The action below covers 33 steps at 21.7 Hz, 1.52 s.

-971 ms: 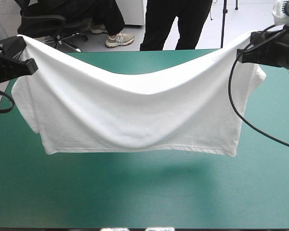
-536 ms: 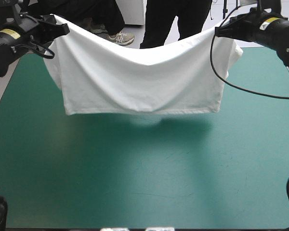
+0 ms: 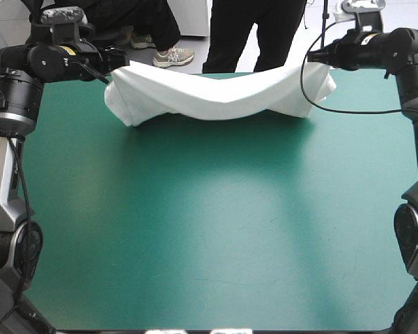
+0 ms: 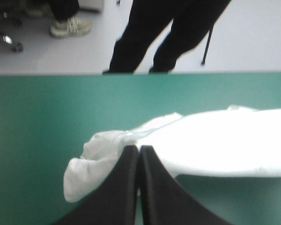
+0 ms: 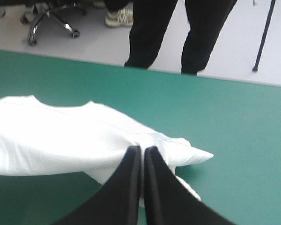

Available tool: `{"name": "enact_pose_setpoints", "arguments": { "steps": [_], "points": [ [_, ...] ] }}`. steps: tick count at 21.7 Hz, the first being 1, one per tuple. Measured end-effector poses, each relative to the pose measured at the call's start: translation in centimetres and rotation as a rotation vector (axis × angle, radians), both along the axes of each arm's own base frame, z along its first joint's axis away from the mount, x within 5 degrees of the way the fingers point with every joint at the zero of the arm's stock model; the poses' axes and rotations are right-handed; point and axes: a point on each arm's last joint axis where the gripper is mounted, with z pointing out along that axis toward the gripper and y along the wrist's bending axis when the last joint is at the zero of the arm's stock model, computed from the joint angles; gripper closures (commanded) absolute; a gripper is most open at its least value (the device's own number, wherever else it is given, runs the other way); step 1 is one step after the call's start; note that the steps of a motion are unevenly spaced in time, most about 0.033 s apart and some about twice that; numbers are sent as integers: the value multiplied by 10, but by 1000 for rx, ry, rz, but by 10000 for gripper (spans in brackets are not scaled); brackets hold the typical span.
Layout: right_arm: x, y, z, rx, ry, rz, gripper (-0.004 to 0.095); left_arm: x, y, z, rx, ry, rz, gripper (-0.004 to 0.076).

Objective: Fold the cloth

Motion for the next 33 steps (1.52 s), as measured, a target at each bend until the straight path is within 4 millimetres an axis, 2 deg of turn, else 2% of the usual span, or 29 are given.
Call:
{"name": "enact_pose_setpoints", "arguments": {
  "steps": [4, 5, 9, 12, 13, 17, 22, 26, 29, 33],
  "points": [
    [5, 1, -39, -21, 162, 28, 926, 9, -2, -32, 30, 189, -31, 741],
    [3, 1, -56, -27, 242, 41, 926, 8, -2, -42, 40, 256, -43, 741],
    [-3, 2, -78, -33, 361, 61, 925, 3, -3, -54, 64, 350, -73, 741],
    [-20, 2, -101, -55, 501, 101, 926, -1, -4, -74, 50, 429, -81, 741],
    [-25, 2, -104, -60, 520, 107, 926, -4, -4, -80, 46, 453, -84, 741],
    [-57, 1, -125, -76, 632, 136, 925, -40, -1, -117, 53, 617, -85, 741],
    [-94, -1, -152, -99, 751, 159, 925, -97, 7, -138, 97, 716, -86, 741],
    [-114, -2, -160, -115, 776, 155, 925, -123, 7, -142, 133, 730, -94, 741],
    [-135, -3, -160, -122, 762, 150, 925, -144, -2, -150, 169, 753, -138, 741],
    [-150, -4, -159, -131, 743, 147, 901, -151, -5, -157, 183, 781, -137, 740]
  ]
}}
